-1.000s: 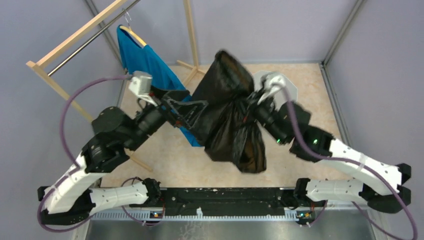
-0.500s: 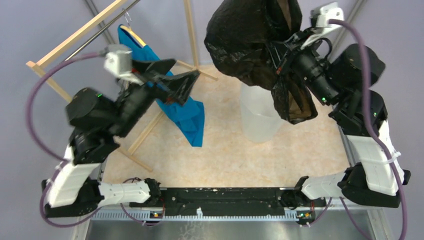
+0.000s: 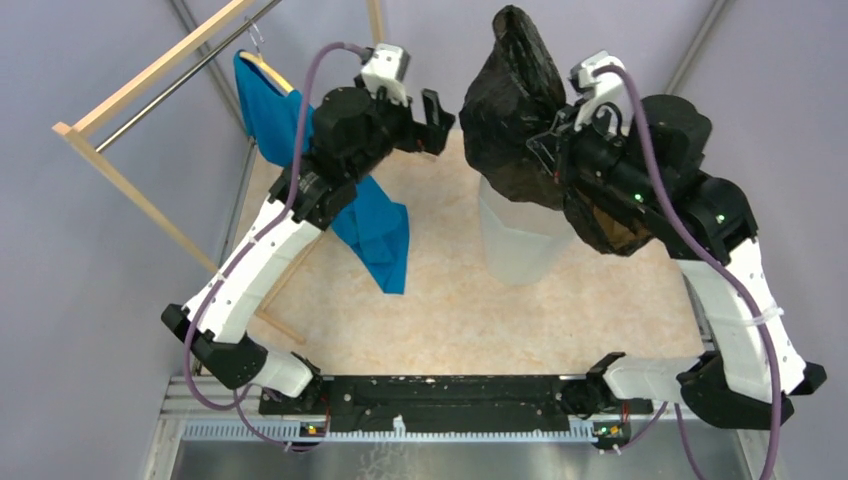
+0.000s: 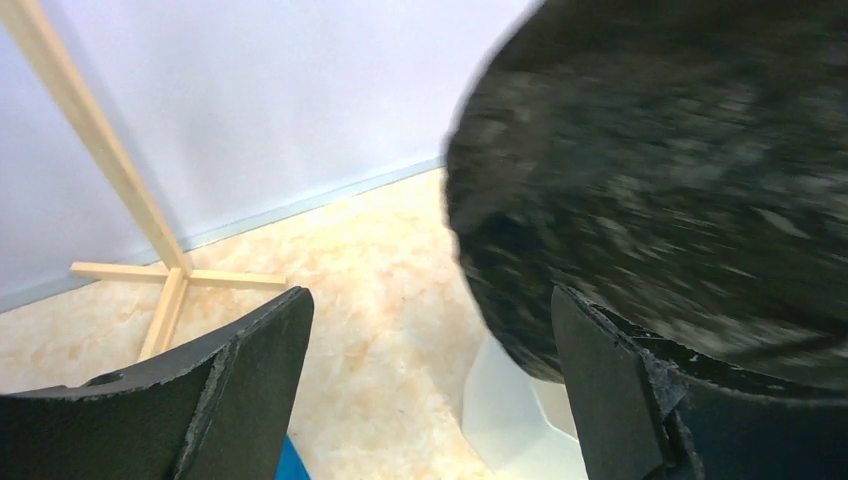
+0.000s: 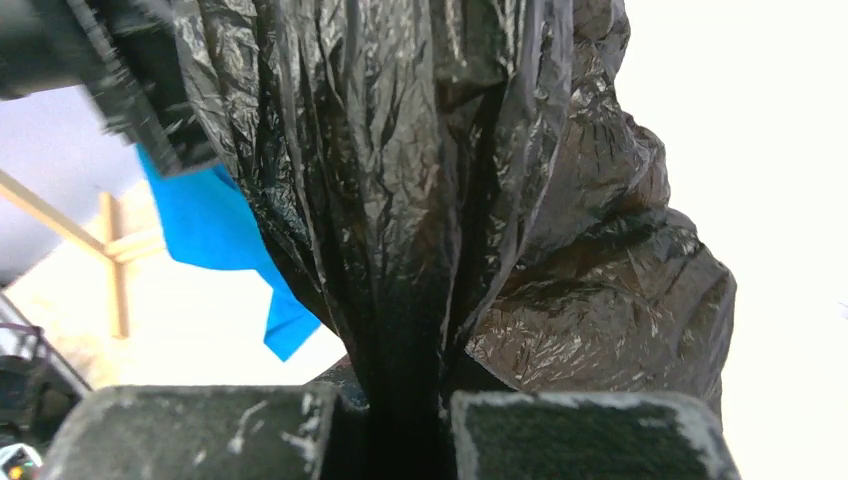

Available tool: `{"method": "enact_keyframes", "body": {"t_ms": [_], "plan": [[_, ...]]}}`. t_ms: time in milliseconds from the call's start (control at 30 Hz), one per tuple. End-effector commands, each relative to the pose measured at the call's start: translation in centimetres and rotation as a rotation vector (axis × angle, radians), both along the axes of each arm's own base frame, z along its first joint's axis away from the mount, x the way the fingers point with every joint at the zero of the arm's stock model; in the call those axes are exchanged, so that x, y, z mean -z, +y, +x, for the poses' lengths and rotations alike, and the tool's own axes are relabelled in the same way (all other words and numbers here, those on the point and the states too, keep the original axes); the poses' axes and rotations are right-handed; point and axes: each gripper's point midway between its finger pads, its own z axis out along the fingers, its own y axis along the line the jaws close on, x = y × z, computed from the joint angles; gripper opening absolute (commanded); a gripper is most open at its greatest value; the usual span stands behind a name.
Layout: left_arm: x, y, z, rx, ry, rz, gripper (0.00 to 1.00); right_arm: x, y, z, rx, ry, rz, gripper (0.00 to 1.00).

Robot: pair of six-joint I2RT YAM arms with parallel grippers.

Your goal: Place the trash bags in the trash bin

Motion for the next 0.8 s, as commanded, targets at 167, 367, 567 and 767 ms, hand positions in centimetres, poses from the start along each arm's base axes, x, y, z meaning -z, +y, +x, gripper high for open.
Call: {"method": "enact_keyframes", "body": {"t_ms": [167,367,567,767], "plan": [[-6.2,0.6,1.0,0.115,-0.118,-0.203,0.99,-4.9,-1.2,-1.6,-0.053,-0.009,0.262,0.0],[-4.2,-3.8,1.1,0.336,-0.066,-0.252,0.98,-3.7,-1.7,-1.1,0.003,0.049,0.277,0.0],[2.3,-11.6,-0.2,0.643,0.107,-0.259,0.77,-1.7,-4.5,-0.1,0.168,0.041,0.237,0.0],[8.4,-16.5,-1.0,0.582,0.16,-0.07,0.72,0.4,-4.7,1.0,0.207,0.08,0.189,0.0]]}}
